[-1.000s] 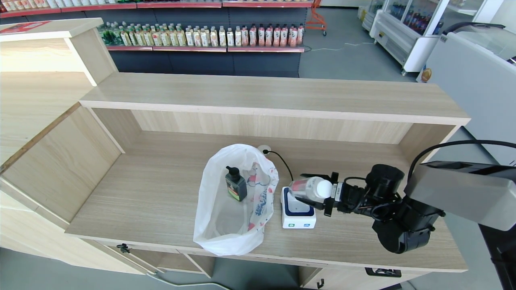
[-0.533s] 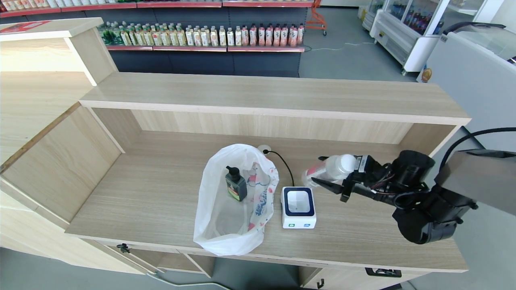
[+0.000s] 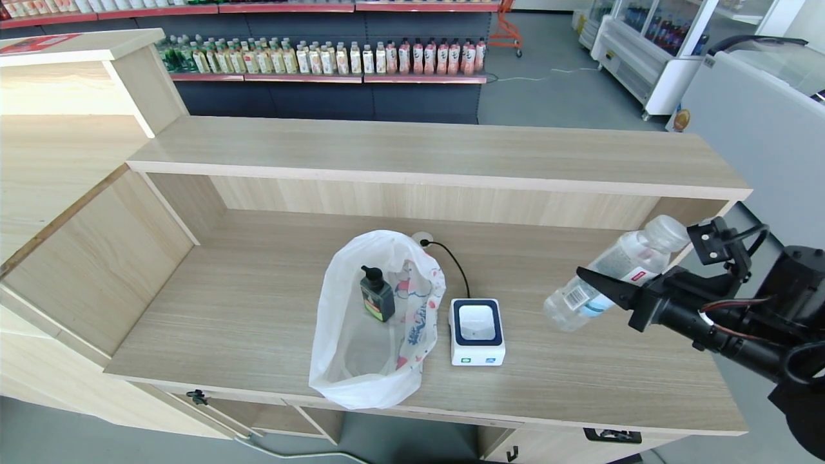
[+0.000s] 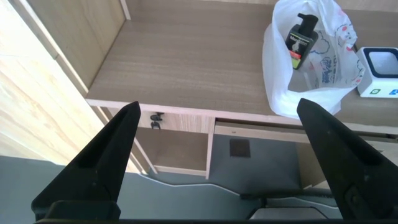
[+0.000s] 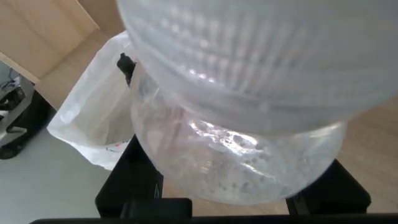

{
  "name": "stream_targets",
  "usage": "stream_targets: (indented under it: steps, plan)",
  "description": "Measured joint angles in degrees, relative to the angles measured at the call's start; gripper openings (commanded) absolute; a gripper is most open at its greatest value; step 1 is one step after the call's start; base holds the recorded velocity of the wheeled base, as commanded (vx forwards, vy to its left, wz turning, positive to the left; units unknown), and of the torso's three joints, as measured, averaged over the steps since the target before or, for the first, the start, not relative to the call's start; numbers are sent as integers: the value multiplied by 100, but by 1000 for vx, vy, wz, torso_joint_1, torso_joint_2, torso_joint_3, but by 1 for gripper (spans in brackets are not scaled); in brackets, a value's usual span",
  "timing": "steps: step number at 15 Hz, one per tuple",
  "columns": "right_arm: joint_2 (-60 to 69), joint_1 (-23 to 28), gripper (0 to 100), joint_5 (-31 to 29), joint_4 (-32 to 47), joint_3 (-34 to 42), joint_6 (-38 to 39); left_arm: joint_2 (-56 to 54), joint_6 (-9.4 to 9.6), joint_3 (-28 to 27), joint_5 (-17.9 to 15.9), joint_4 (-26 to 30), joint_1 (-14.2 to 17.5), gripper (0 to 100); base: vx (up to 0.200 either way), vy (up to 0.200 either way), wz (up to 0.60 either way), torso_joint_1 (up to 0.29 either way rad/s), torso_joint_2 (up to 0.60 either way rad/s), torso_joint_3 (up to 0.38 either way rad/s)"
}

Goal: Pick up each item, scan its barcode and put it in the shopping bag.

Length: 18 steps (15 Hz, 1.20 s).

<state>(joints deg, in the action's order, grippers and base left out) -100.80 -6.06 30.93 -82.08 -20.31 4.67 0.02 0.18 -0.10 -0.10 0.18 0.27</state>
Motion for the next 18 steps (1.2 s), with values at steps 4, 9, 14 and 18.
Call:
stream_targets:
  steps: [4, 9, 14, 18]
  plan:
    - [522, -165, 0, -13, 172, 258, 168, 0, 11, 0, 0, 0, 0, 100, 0, 200, 0, 1, 2, 2]
    - [404, -802, 0, -2, 156, 258, 228, 0, 15, 0, 0, -2, 4, 100, 0, 160, 0, 9, 5, 3]
    - [-234, -1395, 0, -77, 87, 240, 182, 0, -16, 0, 2, -2, -9, 100, 0, 0, 0, 0, 0, 0]
    - [-917, -1576, 0, -191, -422, 238, -163, 0, -18, 0, 0, -2, 2, 100, 0, 0, 0, 0, 0, 0]
